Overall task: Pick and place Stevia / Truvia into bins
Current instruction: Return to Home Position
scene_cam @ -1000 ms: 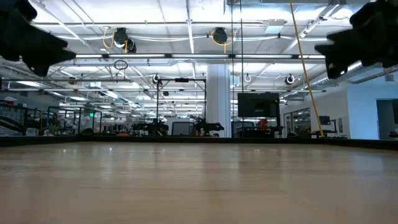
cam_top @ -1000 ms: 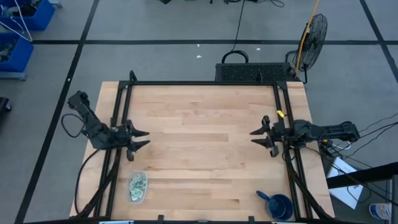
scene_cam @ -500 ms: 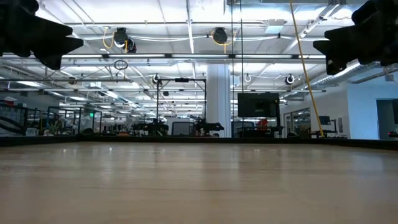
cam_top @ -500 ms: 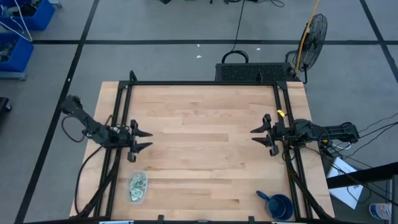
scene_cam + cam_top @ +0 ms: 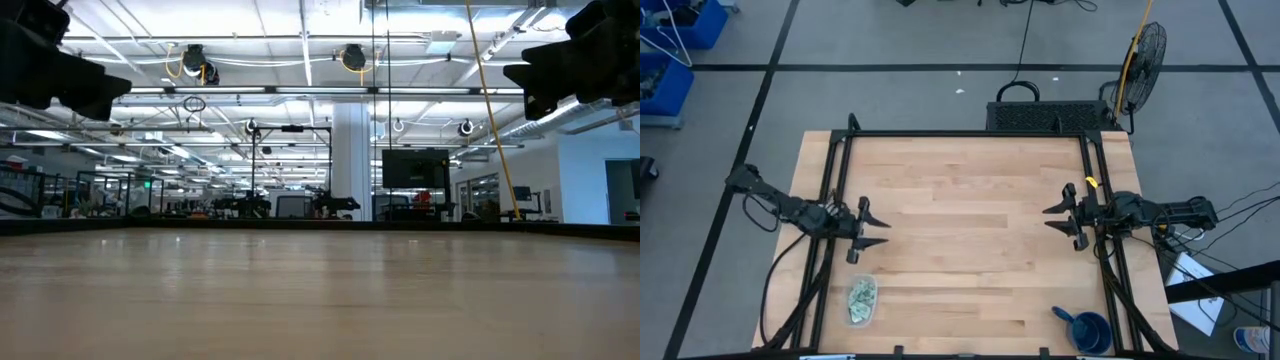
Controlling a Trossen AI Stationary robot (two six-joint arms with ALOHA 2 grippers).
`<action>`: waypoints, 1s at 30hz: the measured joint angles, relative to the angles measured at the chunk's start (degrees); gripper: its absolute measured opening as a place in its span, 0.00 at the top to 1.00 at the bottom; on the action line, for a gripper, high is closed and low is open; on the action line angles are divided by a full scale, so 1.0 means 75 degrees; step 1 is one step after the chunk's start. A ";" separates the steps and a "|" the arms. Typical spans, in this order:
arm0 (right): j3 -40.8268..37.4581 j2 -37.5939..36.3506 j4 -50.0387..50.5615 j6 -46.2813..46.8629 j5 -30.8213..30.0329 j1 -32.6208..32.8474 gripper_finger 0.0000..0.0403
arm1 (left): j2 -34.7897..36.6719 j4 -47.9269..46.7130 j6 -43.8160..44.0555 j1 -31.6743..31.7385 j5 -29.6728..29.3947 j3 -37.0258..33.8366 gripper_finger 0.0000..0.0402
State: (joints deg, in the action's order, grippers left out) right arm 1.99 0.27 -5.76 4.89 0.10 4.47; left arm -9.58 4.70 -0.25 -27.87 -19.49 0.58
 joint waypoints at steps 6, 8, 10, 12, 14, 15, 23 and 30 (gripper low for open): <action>-0.0001 0.0000 0.0000 0.0000 0.0000 0.0000 0.65 | -0.0009 -0.0104 0.0050 0.0233 0.0588 0.0000 0.55; -0.0001 0.0000 0.0000 0.0000 0.0000 0.0000 0.65 | -0.0030 -0.0218 0.0059 0.0329 0.0554 0.0015 0.55; -0.0001 0.0000 0.0003 0.0000 0.0000 0.0000 0.65 | -0.0090 -0.0225 0.0128 0.0440 0.0495 0.0015 0.55; -0.0001 0.0003 0.0003 0.0000 0.0000 0.0000 0.65 | -0.0141 -0.0224 0.0277 0.0533 0.0476 0.0015 0.55; -0.0001 0.0003 0.0003 0.0000 0.0000 0.0000 0.65 | -0.0205 -0.0235 0.0661 0.0582 0.0478 0.0015 0.55; -0.0001 0.0003 0.0003 0.0000 0.0000 0.0000 0.65 | -0.0240 -0.0234 0.0871 0.0582 0.0475 0.0015 0.55; -0.0004 0.0003 0.0003 0.0000 0.0000 0.0000 0.65 | -0.0323 -0.0165 0.1103 0.0580 0.0473 0.0012 0.55; -0.0007 0.0003 0.0003 0.0000 0.0000 0.0000 0.65 | -0.0321 -0.0156 0.1108 0.0579 0.0470 0.0009 0.55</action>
State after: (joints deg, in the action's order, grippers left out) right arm 1.93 0.30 -5.74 4.89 0.10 4.47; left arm -11.99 3.53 8.05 -23.53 -15.97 0.64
